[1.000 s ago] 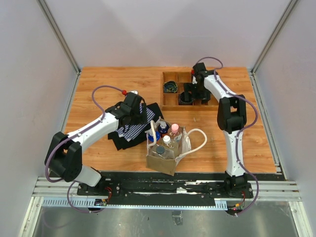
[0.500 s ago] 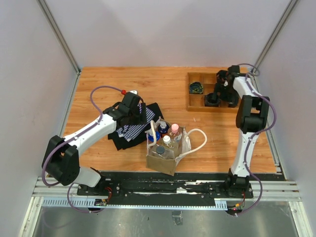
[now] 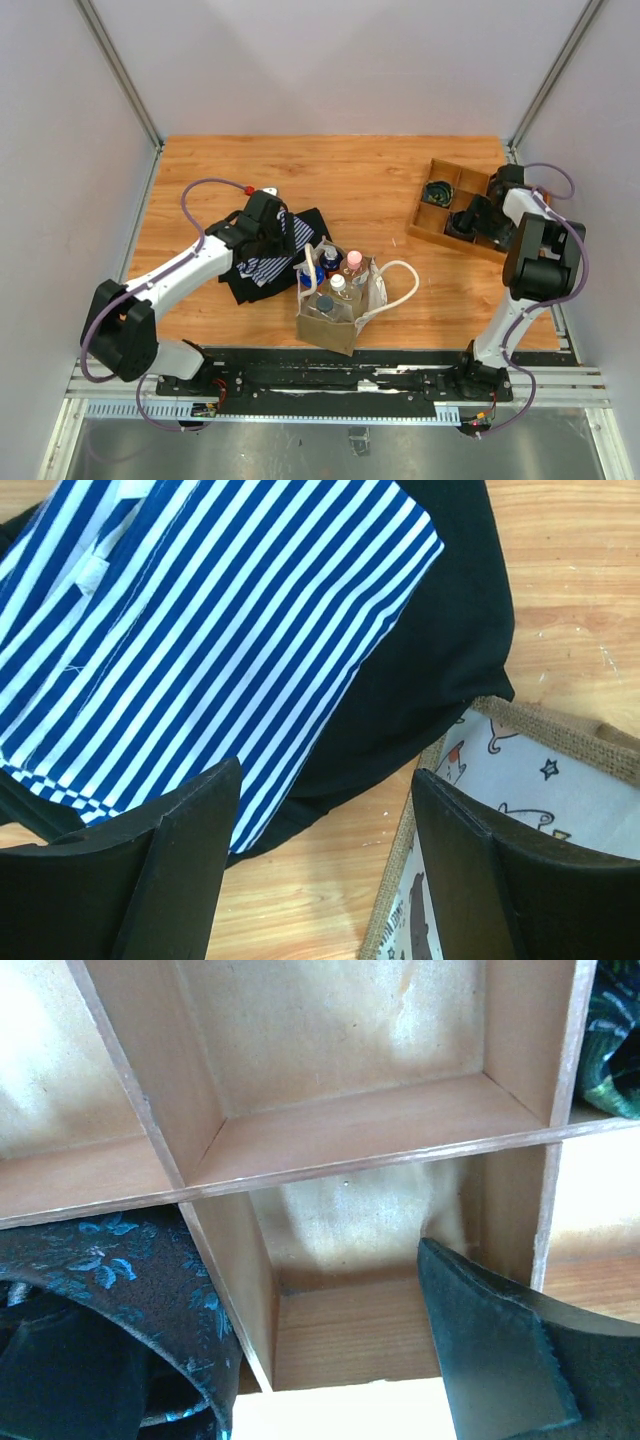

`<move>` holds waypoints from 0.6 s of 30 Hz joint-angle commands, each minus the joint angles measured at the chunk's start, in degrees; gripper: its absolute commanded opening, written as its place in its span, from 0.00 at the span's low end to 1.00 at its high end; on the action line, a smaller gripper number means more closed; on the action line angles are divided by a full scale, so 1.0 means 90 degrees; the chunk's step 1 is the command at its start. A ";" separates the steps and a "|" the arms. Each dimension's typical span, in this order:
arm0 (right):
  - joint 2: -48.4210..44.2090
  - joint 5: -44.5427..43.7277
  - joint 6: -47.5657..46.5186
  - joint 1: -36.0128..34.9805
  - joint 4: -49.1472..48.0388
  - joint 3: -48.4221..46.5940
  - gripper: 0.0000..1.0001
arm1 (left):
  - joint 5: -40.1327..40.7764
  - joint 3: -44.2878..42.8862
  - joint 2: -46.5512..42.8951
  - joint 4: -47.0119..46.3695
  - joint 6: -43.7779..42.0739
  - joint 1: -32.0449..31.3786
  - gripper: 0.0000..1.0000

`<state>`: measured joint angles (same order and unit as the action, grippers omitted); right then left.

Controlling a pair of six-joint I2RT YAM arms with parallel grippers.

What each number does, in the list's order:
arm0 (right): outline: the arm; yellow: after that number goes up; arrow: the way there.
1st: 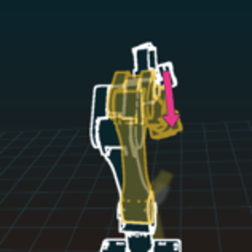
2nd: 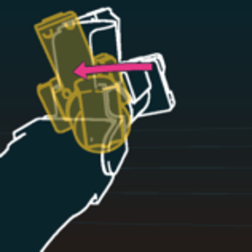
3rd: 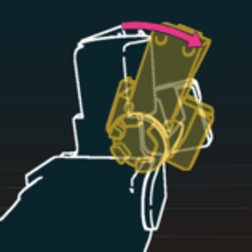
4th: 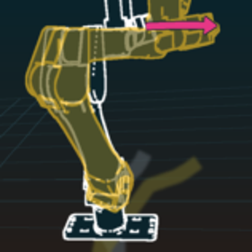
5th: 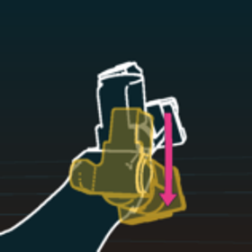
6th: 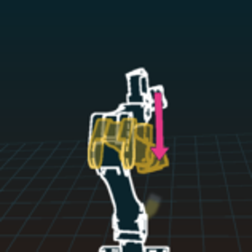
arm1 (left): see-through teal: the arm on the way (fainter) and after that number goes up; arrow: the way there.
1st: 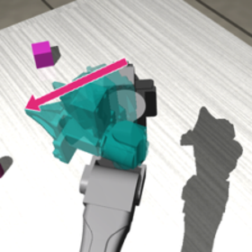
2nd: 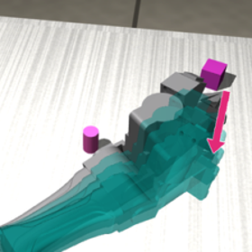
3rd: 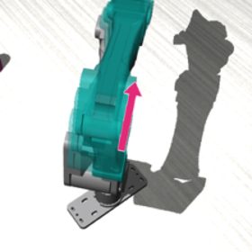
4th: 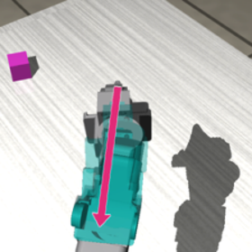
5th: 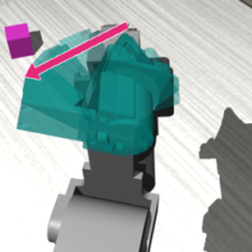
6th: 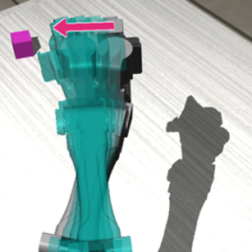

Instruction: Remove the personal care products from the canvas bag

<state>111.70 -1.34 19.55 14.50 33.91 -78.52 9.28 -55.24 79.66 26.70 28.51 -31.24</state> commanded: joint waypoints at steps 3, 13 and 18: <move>-0.0772 -0.1317 0.0143 -0.0014 0.0447 0.1234 0.98 | 0.0034 -0.0023 -0.0583 0.0023 -0.0046 0.0024 0.74; -0.2427 -0.2421 -0.0128 -0.0950 0.0769 0.0959 0.98 | 0.0139 0.0018 -0.0859 0.0208 -0.0043 0.0024 0.68; -0.2653 -0.3186 -0.0243 -0.1713 0.1412 0.0164 0.98 | 0.0180 0.0109 -0.1060 0.0238 0.0016 0.0024 0.68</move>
<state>89.36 -21.61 18.76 3.62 41.43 -72.27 10.04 -54.83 72.55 28.42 28.49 -31.24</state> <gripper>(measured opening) 0.984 0.682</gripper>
